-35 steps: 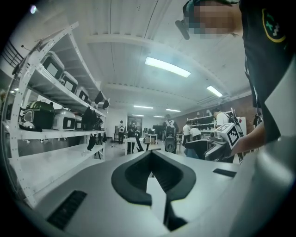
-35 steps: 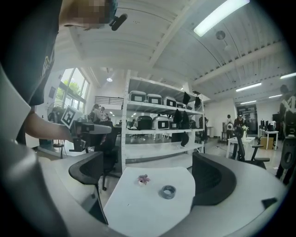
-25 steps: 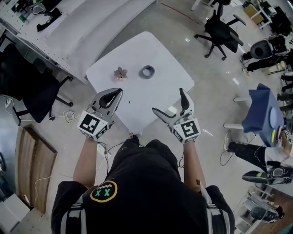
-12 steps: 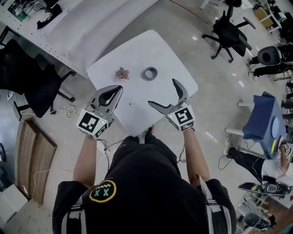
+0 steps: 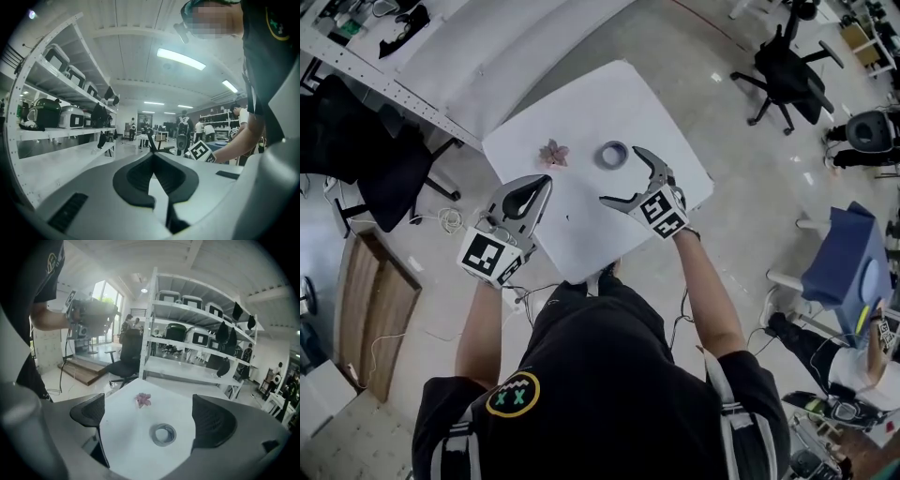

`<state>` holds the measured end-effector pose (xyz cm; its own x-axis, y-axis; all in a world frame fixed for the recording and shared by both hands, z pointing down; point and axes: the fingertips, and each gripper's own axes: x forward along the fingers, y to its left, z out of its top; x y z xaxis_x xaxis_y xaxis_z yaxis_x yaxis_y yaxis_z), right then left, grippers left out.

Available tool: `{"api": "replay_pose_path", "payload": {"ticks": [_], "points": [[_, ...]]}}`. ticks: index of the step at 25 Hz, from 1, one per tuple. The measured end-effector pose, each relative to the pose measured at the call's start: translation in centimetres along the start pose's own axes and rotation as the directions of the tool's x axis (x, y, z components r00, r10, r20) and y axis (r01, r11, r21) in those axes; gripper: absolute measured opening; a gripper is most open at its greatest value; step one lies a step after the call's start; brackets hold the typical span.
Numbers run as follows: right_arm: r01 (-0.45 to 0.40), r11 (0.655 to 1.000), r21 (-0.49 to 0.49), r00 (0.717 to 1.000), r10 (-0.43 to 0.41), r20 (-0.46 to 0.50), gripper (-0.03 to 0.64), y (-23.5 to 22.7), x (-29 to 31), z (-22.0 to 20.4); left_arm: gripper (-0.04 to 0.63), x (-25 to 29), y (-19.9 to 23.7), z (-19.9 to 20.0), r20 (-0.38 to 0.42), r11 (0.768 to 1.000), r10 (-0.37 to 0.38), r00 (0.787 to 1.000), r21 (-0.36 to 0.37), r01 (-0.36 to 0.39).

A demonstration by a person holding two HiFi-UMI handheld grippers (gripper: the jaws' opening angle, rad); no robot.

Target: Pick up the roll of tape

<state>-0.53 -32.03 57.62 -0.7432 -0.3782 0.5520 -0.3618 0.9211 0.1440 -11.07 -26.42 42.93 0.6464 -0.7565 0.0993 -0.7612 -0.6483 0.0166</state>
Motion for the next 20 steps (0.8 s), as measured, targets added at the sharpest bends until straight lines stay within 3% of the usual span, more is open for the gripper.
{"api": "replay_pose_path", "payload": {"ticks": [10, 14, 20], "points": [[-0.167, 0.983, -0.072, 0.972, 0.152, -0.181, 0.591, -1.2, 6.2, -5.7, 0.015, 1.7, 0.6, -0.4, -0.010, 1.000, 0.026, 1.000, 0.000, -0.026], [-0.246, 0.963, -0.107, 0.932, 0.204, -0.300, 0.586, -1.2, 9.1, -9.6, 0.015, 2.5, 0.6, -0.6, -0.013, 1.000, 0.023, 1.000, 0.005, -0.023], [-0.350, 0.928, -0.130, 0.850, 0.256, -0.461, 0.568, -0.9, 12.6, -14.6, 0.015, 4.2, -0.3, 0.2, -0.030, 1.000, 0.010, 0.999, 0.030, -0.009]]}}
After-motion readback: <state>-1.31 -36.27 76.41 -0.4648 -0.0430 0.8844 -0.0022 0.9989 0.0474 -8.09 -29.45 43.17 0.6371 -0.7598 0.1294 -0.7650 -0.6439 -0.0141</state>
